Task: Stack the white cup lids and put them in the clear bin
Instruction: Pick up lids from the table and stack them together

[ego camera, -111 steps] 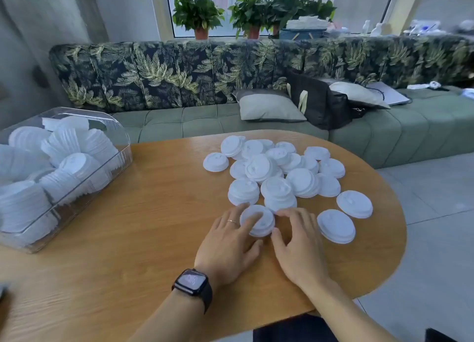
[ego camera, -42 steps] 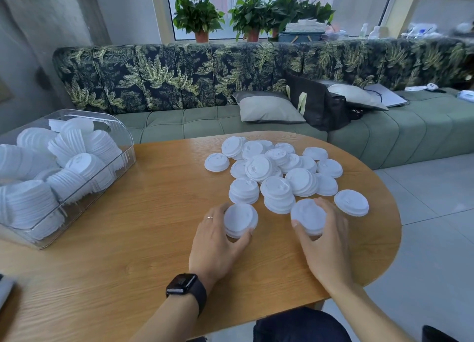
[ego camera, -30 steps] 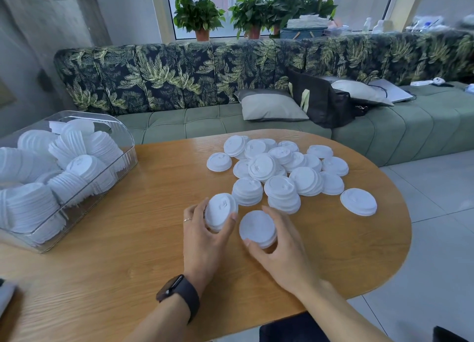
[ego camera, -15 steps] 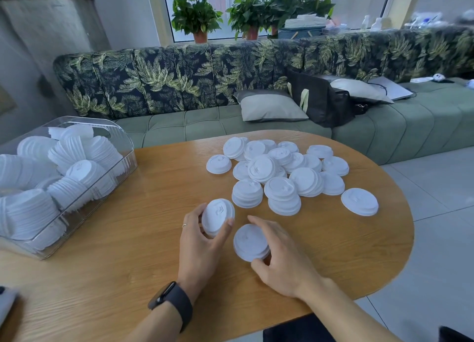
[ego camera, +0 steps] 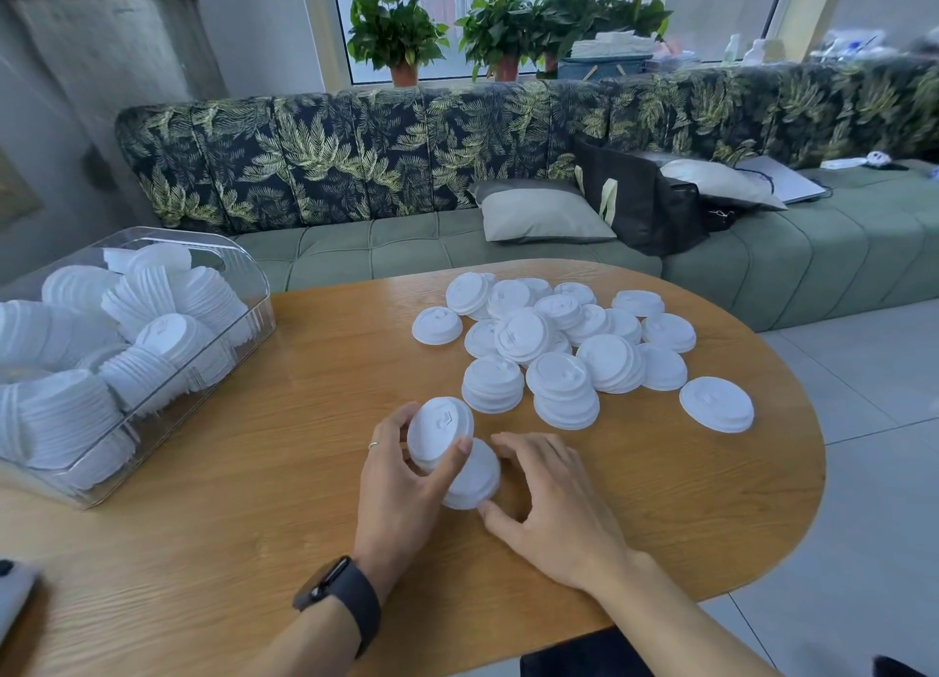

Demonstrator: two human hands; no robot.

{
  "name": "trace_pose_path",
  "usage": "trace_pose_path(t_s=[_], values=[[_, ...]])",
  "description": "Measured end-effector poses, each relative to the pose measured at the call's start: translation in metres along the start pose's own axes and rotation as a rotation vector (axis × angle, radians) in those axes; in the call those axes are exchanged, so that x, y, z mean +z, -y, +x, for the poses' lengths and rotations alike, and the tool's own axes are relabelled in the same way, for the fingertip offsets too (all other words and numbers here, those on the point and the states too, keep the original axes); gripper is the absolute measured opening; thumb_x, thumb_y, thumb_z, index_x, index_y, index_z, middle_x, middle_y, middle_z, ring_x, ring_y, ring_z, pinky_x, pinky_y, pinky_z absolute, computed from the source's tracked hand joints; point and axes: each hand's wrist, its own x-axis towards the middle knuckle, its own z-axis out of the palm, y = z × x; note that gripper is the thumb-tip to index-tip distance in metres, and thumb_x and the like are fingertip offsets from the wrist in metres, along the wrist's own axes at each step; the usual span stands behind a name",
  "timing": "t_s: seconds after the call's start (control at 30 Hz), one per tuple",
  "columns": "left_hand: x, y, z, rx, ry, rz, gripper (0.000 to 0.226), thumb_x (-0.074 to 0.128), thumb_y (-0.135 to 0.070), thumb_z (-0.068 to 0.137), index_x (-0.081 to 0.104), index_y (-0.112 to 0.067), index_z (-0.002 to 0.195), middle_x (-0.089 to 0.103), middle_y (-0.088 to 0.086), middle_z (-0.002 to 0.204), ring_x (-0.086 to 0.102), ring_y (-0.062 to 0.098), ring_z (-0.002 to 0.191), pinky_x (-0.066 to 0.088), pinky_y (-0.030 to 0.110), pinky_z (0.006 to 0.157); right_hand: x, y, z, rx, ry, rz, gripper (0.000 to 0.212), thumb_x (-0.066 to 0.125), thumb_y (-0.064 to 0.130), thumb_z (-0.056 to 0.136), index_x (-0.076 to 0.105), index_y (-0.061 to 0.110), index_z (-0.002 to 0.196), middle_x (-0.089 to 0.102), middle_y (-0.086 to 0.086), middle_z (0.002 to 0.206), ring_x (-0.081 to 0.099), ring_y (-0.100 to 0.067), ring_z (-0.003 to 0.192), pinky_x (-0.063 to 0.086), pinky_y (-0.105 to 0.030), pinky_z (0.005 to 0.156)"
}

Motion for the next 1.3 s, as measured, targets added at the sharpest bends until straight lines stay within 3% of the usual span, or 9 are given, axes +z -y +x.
trace_pose_path(t_s=[0.1, 0.27, 0.43, 0.57, 0.77, 0.97, 1.1, 1.2, 1.3], values=[[-0.003, -0.002, 0.0, -0.007, 0.014, -0.025, 0.078, 0.074, -0.07, 0.074, 0.047, -0.035, 0.138, 0.055, -0.02, 0.131, 0.053, 0.005, 0.123, 0.05, 0.039, 0.104, -0.002, 0.003, 0.003, -0.006, 0.003, -0.031, 0.078, 0.062, 0.064, 0.085, 0.03, 0.037, 0.151, 0.033, 0.023, 0.145, 0.017, 0.01, 0.122, 0.018, -0.015, 0.109], [-0.017, -0.001, -0.002, 0.05, 0.021, 0.087, 0.07, 0.073, -0.065, 0.077, 0.045, -0.039, 0.135, 0.055, -0.022, 0.129, 0.053, 0.004, 0.121, 0.05, 0.036, 0.102, 0.002, 0.009, 0.012, -0.033, 0.059, 0.036, 0.08, 0.063, 0.047, 0.088, 0.027, 0.033, 0.157, 0.026, 0.02, 0.161, 0.009, 0.003, 0.147, 0.009, -0.015, 0.115], [-0.033, 0.012, -0.006, 0.252, 0.082, 0.423, 0.07, 0.068, -0.068, 0.079, 0.049, -0.034, 0.137, 0.049, -0.02, 0.131, 0.044, 0.003, 0.125, 0.044, 0.028, 0.099, 0.009, 0.002, 0.015, 0.117, -0.048, 0.22, 0.062, 0.056, 0.03, 0.093, 0.037, 0.029, 0.152, 0.042, 0.015, 0.153, 0.034, 0.001, 0.14, 0.033, -0.025, 0.117], [-0.024, 0.011, -0.006, 0.293, 0.065, 0.537, 0.075, 0.059, -0.078, 0.076, 0.052, -0.032, 0.135, 0.052, -0.015, 0.129, 0.047, 0.01, 0.118, 0.047, 0.032, 0.096, 0.011, 0.002, 0.013, 0.177, -0.108, 0.232, 0.048, 0.053, 0.017, 0.097, 0.05, 0.025, 0.143, 0.053, 0.014, 0.14, 0.045, 0.0, 0.131, 0.039, -0.024, 0.112], [-0.013, 0.009, -0.007, 0.303, 0.1, 0.683, 0.082, 0.045, -0.09, 0.075, 0.048, -0.034, 0.134, 0.055, -0.014, 0.128, 0.051, 0.013, 0.119, 0.042, 0.034, 0.098, 0.011, 0.002, 0.012, 0.144, -0.116, 0.163, 0.04, 0.052, 0.019, 0.098, 0.055, 0.024, 0.138, 0.055, 0.014, 0.136, 0.046, 0.0, 0.13, 0.039, -0.019, 0.11], [-0.015, 0.004, -0.005, 0.35, 0.135, 0.646, 0.078, 0.059, -0.083, 0.075, 0.044, -0.037, 0.137, 0.056, -0.019, 0.131, 0.051, 0.007, 0.122, 0.042, 0.03, 0.099, 0.011, 0.003, 0.012, 0.159, -0.121, 0.197, 0.036, 0.052, 0.04, 0.102, 0.059, 0.029, 0.135, 0.057, 0.018, 0.13, 0.051, 0.005, 0.121, 0.045, -0.018, 0.102], [-0.014, -0.004, -0.004, 0.407, 0.122, 0.48, 0.077, 0.071, -0.071, 0.074, 0.045, -0.035, 0.137, 0.052, -0.021, 0.13, 0.05, 0.001, 0.12, 0.045, 0.022, 0.094, 0.005, 0.01, 0.015, 0.276, -0.129, 0.641, 0.033, 0.066, 0.047, 0.095, 0.067, 0.03, 0.123, 0.072, 0.017, 0.111, 0.066, 0.006, 0.102, 0.052, -0.013, 0.087], [-0.011, -0.011, -0.005, 0.439, 0.185, 0.407, 0.082, 0.076, -0.066, 0.074, 0.04, -0.037, 0.141, 0.044, -0.027, 0.138, 0.043, -0.008, 0.127, 0.039, 0.009, 0.093, 0.0, 0.019, 0.02, 0.355, -0.057, 1.012, 0.026, 0.075, 0.029, 0.092, 0.073, 0.021, 0.117, 0.08, 0.003, 0.103, 0.076, -0.015, 0.095, 0.063, -0.033, 0.082], [-0.008, -0.012, -0.005, 0.271, 0.272, 0.202, 0.092, 0.083, -0.061, 0.07, 0.037, -0.038, 0.146, 0.045, -0.028, 0.142, 0.045, -0.01, 0.13, 0.039, 0.008, 0.098, 0.0, 0.017, 0.023, 0.401, -0.067, 1.115, 0.029, 0.077, 0.022, 0.09, 0.074, 0.017, 0.119, 0.081, 0.0, 0.098, 0.077, -0.016, 0.094, 0.061, -0.038, 0.087]])
